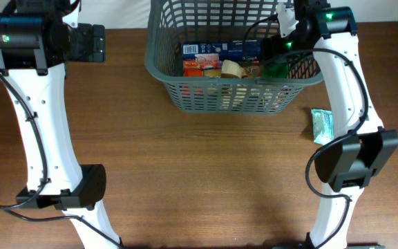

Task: Pack container
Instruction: 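Lift the jar with the right gripper and place it in the basket, then move the right gripper to the tuna can and grasp it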

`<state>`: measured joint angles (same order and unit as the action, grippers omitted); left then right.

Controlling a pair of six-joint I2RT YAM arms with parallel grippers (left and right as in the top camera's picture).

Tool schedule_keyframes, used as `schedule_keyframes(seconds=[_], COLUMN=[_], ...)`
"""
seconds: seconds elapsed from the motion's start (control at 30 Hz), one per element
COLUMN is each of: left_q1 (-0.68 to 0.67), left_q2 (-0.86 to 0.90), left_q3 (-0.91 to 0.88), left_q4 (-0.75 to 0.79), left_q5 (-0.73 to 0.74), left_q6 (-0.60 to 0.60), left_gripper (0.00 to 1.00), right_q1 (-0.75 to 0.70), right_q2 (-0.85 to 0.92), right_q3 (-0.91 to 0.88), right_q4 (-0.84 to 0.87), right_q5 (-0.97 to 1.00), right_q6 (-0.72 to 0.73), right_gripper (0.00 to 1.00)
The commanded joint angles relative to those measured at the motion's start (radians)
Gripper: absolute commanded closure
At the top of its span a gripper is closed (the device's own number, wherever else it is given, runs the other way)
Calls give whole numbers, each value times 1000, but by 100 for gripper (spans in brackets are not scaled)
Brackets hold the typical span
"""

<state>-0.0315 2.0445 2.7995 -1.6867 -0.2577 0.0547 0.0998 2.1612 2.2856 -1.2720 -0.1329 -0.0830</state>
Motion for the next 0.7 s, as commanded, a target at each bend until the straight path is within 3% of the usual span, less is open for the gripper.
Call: schedule_keyframes(seconds=[0.0,0.33,0.53,0.67], left_q1=[2,2,2,2], left_q2=[-3,-3,-3,-2], left_q3=[0,0,0,0], left_q4=[0,0,0,0], left_q5=[8,8,8,8], left_q6=[-17,-17,-17,-17], left_gripper=[1,1,1,1], right_q1=[2,-80,-343,-507], right_q2=[-80,-249,-263,-226], right_q3=[62,271,264,207], right_q4=[-10,-56,-80,-101], right_q5=[-12,252,139,32], right_q6=[17,85,242,296], right_gripper=[5,8,4,10])
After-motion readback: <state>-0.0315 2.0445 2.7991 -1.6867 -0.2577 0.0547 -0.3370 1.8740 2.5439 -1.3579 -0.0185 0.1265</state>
